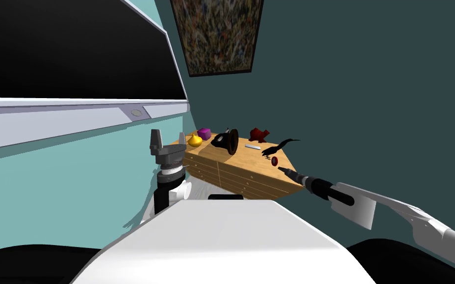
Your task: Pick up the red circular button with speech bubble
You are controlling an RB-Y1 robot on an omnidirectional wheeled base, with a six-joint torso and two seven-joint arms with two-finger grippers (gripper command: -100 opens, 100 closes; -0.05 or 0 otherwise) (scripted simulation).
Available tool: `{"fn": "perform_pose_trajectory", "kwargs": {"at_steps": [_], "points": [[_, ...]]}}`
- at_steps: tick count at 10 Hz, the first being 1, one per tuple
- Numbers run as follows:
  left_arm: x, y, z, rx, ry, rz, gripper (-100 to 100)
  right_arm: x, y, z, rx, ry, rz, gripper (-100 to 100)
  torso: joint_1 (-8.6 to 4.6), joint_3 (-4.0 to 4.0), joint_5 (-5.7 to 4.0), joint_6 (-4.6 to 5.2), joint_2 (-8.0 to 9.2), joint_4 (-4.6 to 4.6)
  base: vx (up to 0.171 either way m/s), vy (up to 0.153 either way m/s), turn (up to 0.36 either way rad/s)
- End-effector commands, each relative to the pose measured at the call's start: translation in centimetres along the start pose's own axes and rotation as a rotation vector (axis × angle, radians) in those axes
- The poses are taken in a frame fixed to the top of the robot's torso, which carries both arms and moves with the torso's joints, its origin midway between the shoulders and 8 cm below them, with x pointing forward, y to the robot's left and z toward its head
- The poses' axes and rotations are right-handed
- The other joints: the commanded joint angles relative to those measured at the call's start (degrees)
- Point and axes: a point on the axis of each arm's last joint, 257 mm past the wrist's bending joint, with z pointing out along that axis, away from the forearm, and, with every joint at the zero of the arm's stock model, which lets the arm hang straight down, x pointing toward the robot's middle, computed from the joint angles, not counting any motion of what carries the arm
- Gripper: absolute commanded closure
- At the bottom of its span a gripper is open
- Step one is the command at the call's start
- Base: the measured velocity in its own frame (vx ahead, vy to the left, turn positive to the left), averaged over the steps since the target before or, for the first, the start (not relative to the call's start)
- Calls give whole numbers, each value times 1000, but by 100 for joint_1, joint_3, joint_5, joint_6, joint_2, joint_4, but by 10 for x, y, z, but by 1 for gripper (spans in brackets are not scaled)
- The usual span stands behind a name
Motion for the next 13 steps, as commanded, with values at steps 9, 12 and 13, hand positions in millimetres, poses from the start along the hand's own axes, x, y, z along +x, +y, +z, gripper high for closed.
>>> {"fn": "perform_pose_trajectory", "kwargs": {"at_steps": [9,12,13], "points": [[0,0,0,0,0,0,0,-41,-33,1,166,25,-169,-100,1,-1,0,1,-3,0,0,17,69],[0,0,0,0,0,0,0,-62,-43,2,238,27,-244,-100,5,-7,1,1,-12,-3,21,27,111],[0,0,0,0,0,0,0,-68,-43,3,255,29,-270,-100,4,-5,1,1,-9,-2,9,21,112]]}}
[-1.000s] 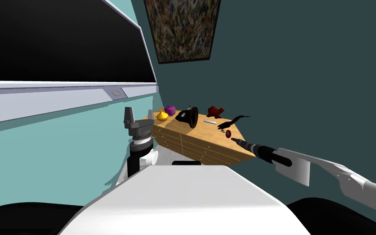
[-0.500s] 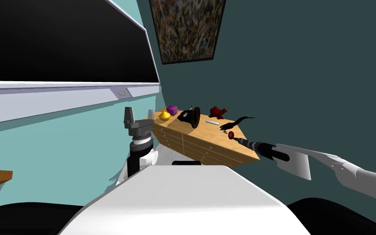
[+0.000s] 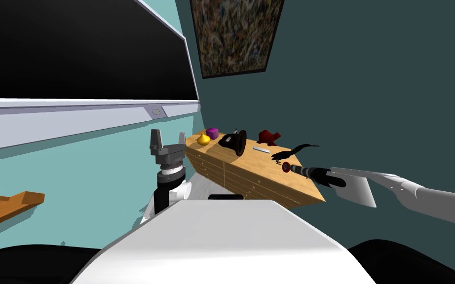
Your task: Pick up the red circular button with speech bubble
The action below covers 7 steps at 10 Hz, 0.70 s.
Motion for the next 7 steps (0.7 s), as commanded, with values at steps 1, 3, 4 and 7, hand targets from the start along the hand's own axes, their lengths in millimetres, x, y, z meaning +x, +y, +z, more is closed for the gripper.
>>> {"fn": "perform_pose_trajectory", "kwargs": {"at_steps": [1,3,4,7], "points": [[0,0,0,0,0,0,0,-8,-1,1,25,2,-41,-100,0,0,0,0,0,0,6,19,64],[0,0,0,0,0,0,0,-14,-2,2,42,3,-68,-100,-2,3,-1,3,6,2,1,13,42],[0,0,0,0,0,0,0,-12,-1,2,36,3,-59,-100,-4,5,-1,3,7,2,0,0,0],[0,0,0,0,0,0,0,-2,-43,1,100,22,-15,-100,-18,22,-6,-2,41,8,-86,-19,294]]}}
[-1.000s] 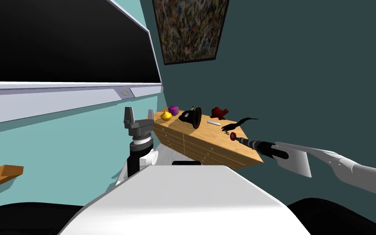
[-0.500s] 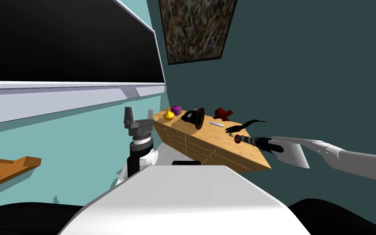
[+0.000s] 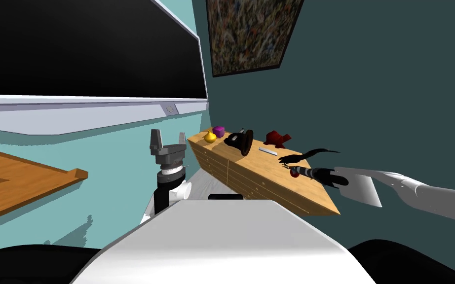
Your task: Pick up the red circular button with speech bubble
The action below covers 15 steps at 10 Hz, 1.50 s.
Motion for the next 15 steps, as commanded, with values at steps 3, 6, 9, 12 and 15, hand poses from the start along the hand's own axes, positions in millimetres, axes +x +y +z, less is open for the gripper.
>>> {"fn": "perform_pose_trajectory", "kwargs": {"at_steps": [3,6,9,12,15], "points": [[0,0,0,0,0,0,0,0,-5,0,12,-4,46,-100,1,-12,-1,12,-24,-3,-32,-18,10],[0,0,0,0,0,0,0,31,-69,-1,102,35,203,-100,0,-1,-1,5,-2,0,-128,-23,387],[0,0,0,0,0,0,0,17,-74,2,110,6,203,-100,0,2,0,9,1,3,-103,-10,245],[0,0,0,0,0,0,0,15,-78,0,117,3,204,-100,3,-25,0,12,-46,-9,13,2,-10],[0,0,0,0,0,0,0,17,-82,-2,125,5,204,-100,2,-25,0,11,-46,-9,2,0,1]]}}
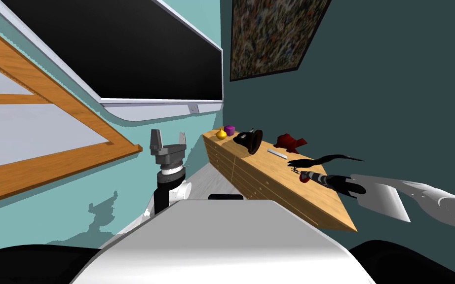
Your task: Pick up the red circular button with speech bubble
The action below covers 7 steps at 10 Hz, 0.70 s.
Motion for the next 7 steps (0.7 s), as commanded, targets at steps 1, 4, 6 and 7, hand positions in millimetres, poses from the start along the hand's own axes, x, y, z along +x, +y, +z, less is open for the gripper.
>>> {"fn": "perform_pose_trajectory", "kwargs": {"at_steps": [1,4,6,7], "points": [[0,0,0,0,0,0,0,6,-11,0,8,-2,8,-100,0,0,0,0,0,0,30,-5,84],[0,0,0,0,0,0,0,10,-19,1,13,-2,14,-100,-3,-9,-1,-1,-15,-4,35,-4,41],[0,0,0,0,0,0,0,21,-37,2,26,-3,27,-100,-3,-5,-2,-1,-9,-2,32,-6,96],[0,0,0,0,0,0,0,19,-32,2,24,-2,25,-100,-4,-8,-1,-2,-14,-3,19,-5,22]]}}
